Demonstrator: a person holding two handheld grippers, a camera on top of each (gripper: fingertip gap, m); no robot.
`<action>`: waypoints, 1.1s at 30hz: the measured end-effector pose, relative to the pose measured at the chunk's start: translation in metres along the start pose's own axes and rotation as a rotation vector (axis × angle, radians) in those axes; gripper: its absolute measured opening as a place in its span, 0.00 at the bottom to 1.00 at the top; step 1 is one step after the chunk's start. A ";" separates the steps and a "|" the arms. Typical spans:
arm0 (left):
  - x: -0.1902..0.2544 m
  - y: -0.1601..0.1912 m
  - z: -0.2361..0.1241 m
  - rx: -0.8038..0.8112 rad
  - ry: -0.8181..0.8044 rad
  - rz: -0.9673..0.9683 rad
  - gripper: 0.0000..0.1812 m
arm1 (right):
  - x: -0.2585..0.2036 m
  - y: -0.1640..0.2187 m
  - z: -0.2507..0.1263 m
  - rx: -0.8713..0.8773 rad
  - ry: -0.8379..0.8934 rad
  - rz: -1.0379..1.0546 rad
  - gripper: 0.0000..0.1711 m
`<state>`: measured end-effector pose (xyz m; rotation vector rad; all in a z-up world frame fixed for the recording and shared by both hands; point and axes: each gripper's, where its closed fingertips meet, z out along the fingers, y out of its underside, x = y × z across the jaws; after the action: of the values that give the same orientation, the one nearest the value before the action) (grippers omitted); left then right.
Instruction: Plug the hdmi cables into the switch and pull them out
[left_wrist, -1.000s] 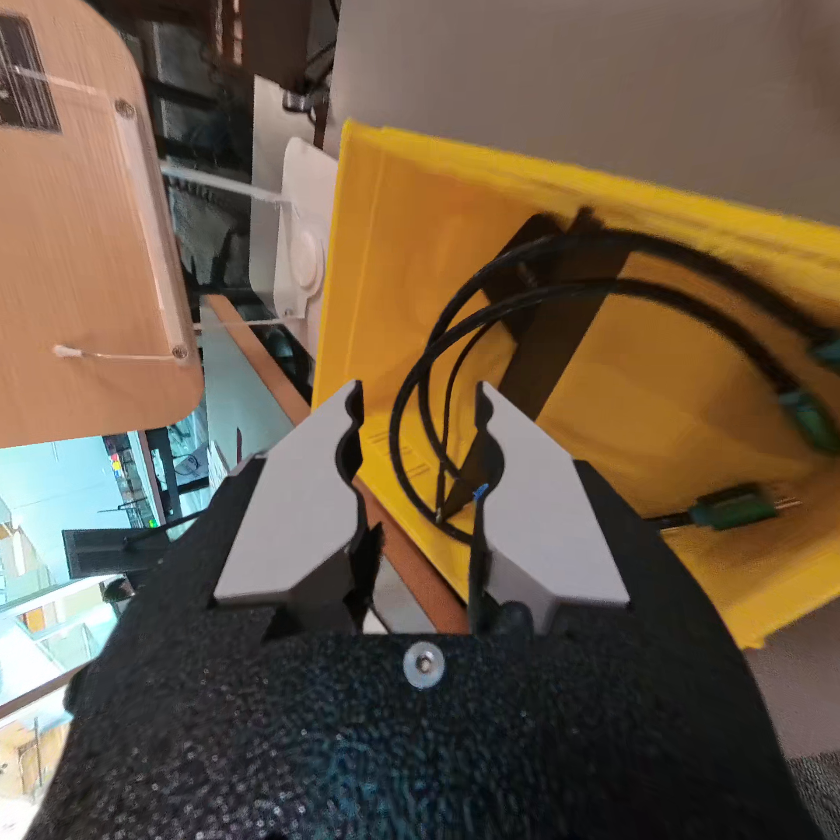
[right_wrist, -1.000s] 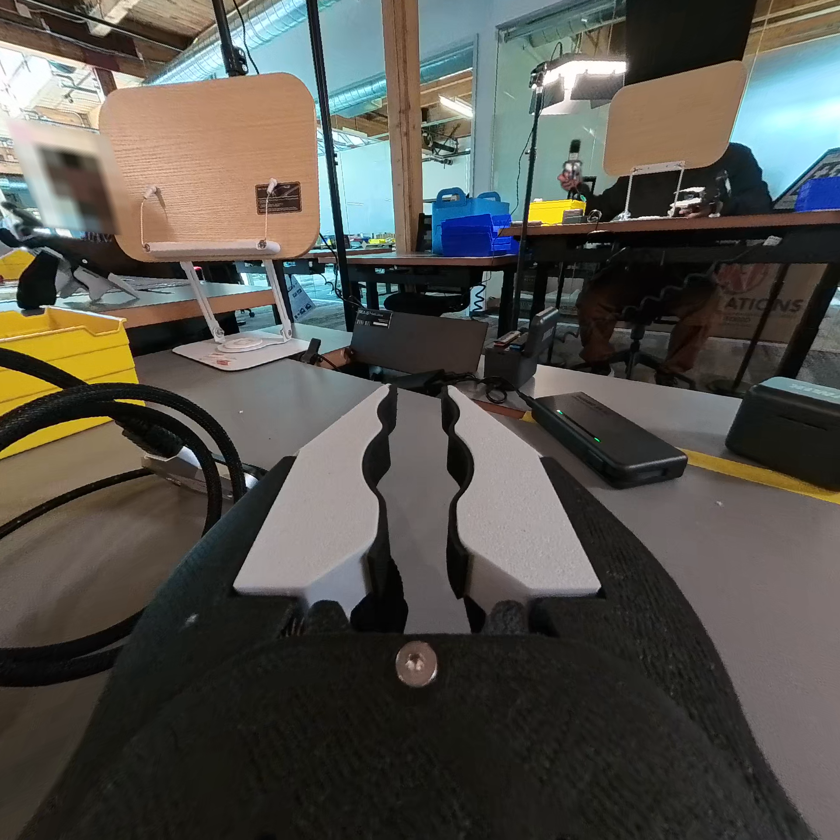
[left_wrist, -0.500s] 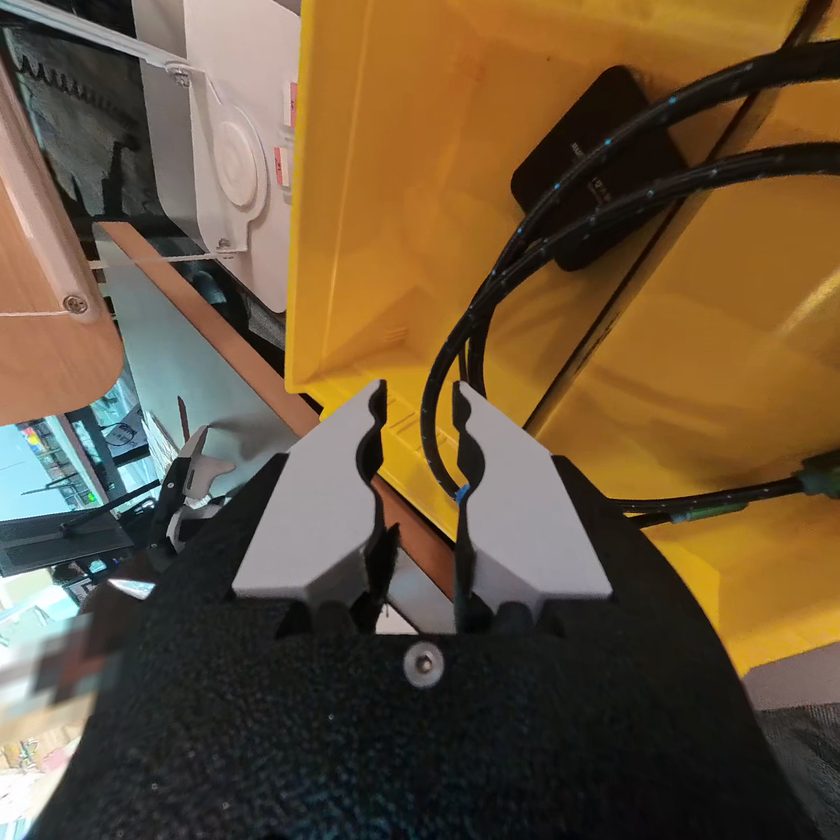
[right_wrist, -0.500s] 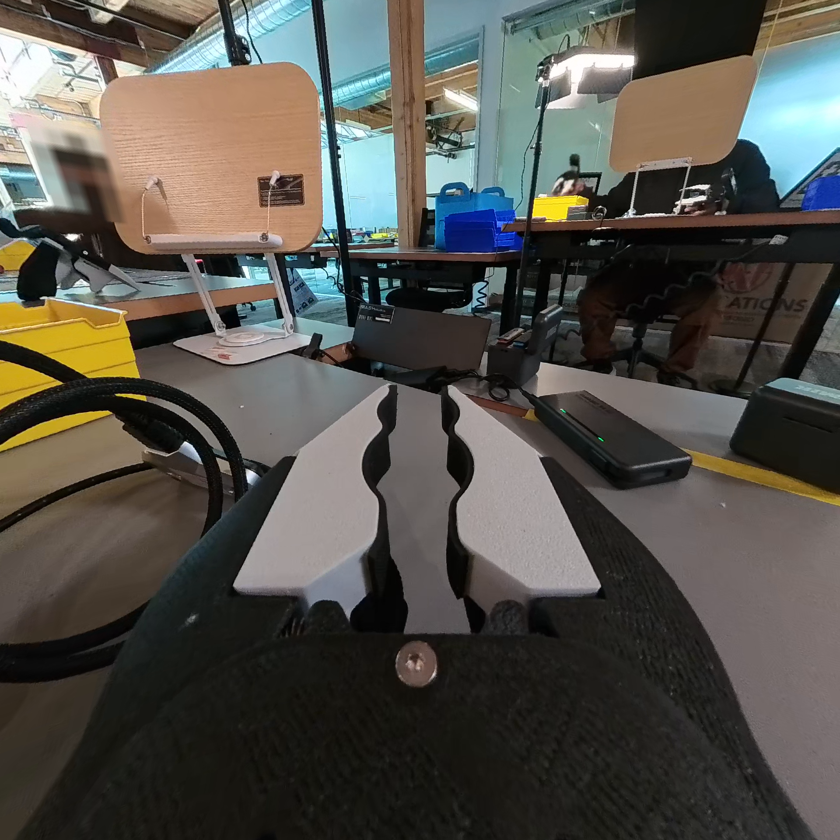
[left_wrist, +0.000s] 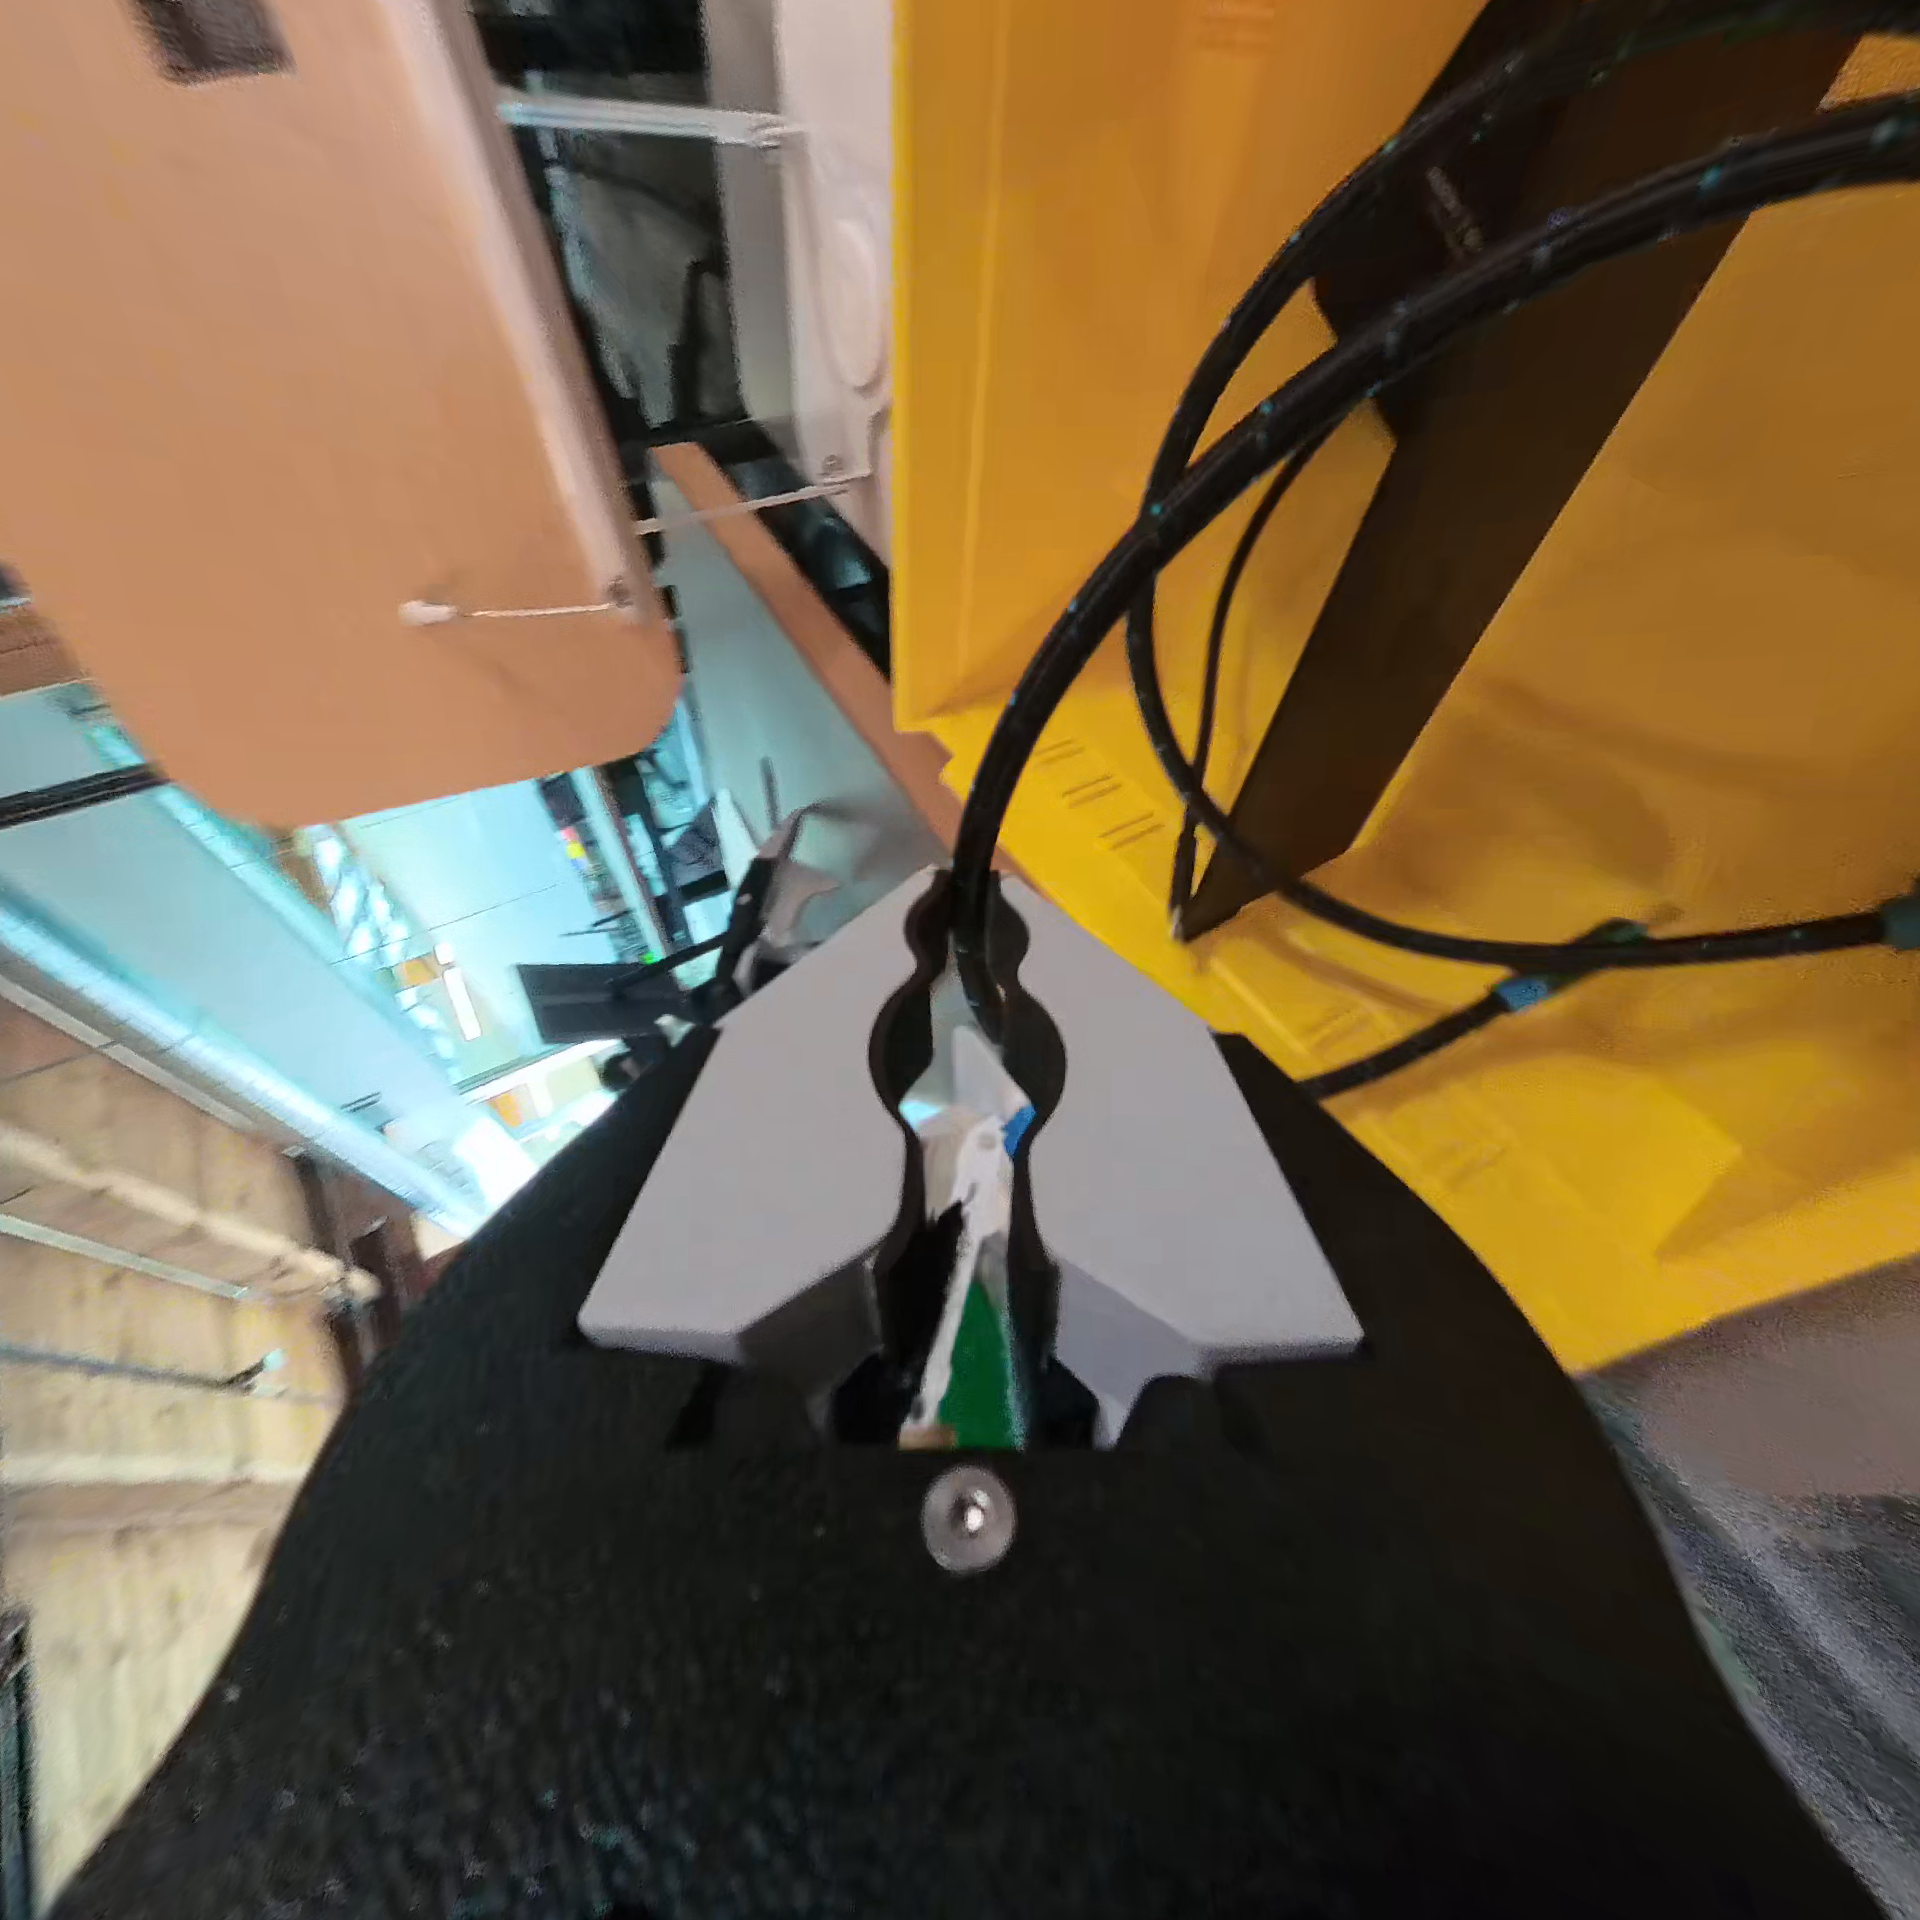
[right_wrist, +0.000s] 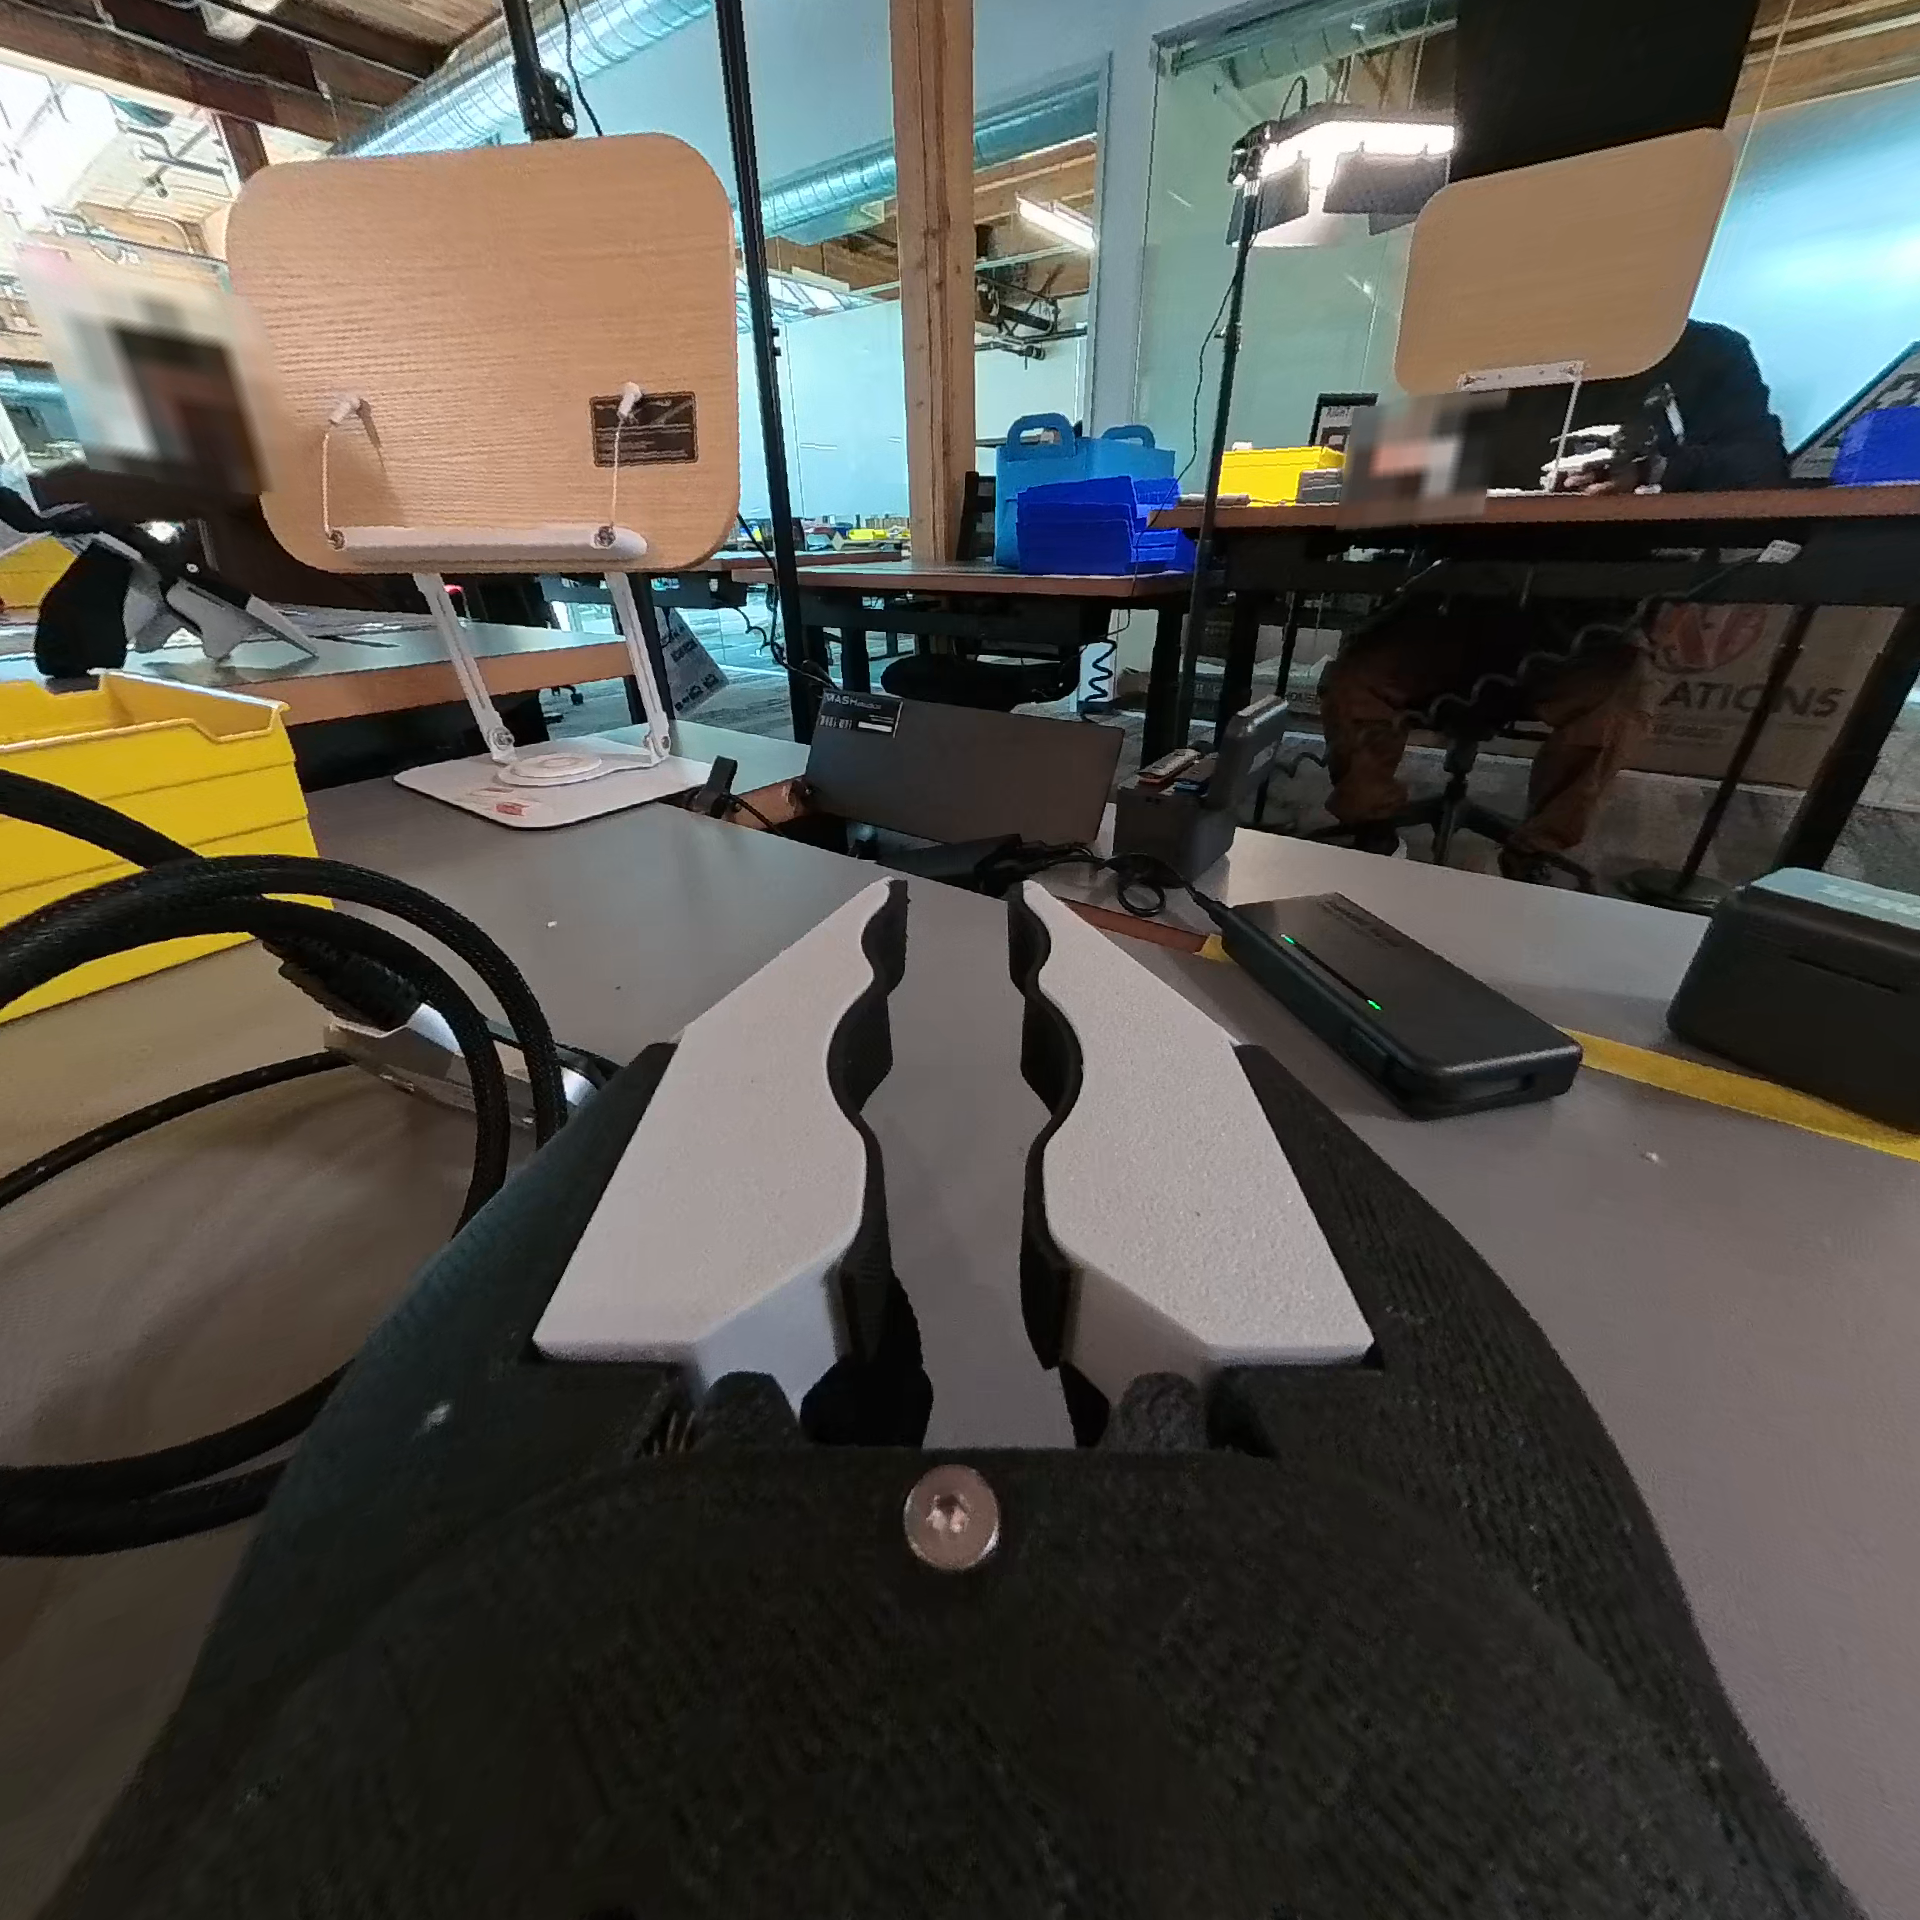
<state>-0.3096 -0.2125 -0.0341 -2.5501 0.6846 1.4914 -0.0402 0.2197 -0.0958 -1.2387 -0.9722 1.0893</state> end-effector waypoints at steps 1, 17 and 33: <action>-0.006 0.002 -0.013 -0.009 -0.041 0.005 0.02 | 0.000 0.000 0.000 -0.001 0.000 -0.003 0.10; -0.121 -0.133 -0.170 0.449 -0.765 -0.293 0.02 | 0.011 -0.002 -0.006 0.010 0.045 -0.023 0.10; -0.096 -0.437 -0.052 0.827 -0.173 -0.252 0.03 | 0.072 -0.033 -0.039 0.163 0.286 0.024 0.10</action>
<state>-0.1197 0.1927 0.0174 -1.7791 0.7211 1.0260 0.0171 0.2804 -0.0677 -1.2344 -0.6403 0.9579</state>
